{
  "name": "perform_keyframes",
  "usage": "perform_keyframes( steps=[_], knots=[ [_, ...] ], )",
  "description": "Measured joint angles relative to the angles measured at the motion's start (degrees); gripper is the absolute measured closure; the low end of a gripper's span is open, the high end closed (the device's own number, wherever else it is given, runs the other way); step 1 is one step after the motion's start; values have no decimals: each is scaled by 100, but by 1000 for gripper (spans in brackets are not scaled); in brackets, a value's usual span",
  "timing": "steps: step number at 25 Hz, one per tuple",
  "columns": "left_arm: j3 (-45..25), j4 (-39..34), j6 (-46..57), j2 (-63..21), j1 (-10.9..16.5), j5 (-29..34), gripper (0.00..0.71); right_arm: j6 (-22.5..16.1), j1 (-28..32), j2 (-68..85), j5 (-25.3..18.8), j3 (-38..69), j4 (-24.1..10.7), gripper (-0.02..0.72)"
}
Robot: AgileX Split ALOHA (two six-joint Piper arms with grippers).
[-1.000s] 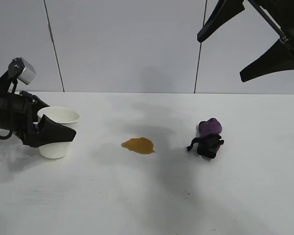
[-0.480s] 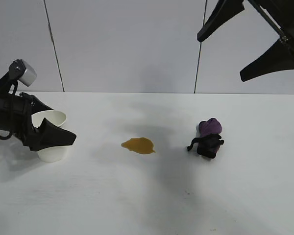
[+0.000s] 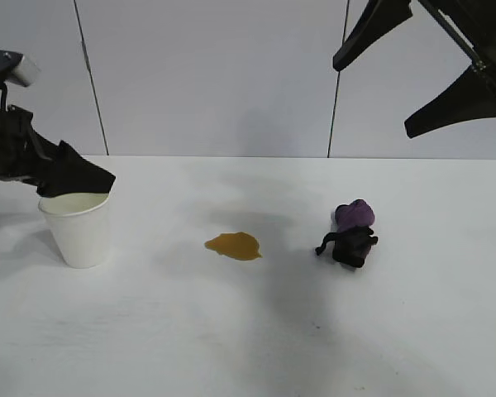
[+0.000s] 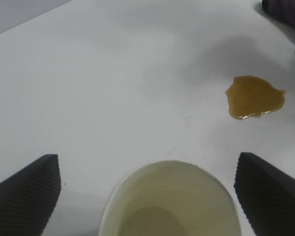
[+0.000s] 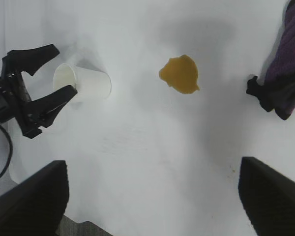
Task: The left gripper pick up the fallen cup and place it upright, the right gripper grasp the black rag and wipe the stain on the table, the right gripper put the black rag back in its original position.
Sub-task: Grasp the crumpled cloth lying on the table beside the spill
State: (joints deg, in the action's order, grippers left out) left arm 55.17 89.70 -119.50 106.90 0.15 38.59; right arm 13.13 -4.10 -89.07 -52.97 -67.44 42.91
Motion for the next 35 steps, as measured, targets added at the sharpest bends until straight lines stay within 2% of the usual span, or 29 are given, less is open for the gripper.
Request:
perform_keyframes(
  steps=[5,8,12,15,22,26,30,35],
  knots=[
    [-37,-1082,1741,-675,0,88,17,0,0,0,7,0,0,54],
    [-37,-1942,3219,-1173,0,204,17,0,0,0,7,0,0,54],
    [-37,-3169,5045,-2026,0,530,17,0,0,0,7,0,0,54],
    [-37,-3753,6218,-2779,0,766,17,0,0,0,7,0,0,54],
    [-37,-4504,7880,-4852,0,936,18,0,0,0,7,0,0,54],
    [-38,-5291,8725,-6071,0,1049,19,0,0,0,7,0,0,54],
    [-43,-6101,9233,-7251,0,1147,20,0,0,0,7,0,0,54],
    [-43,-6588,9554,-8523,0,1491,20,0,0,0,7,0,0,54]
  ],
)
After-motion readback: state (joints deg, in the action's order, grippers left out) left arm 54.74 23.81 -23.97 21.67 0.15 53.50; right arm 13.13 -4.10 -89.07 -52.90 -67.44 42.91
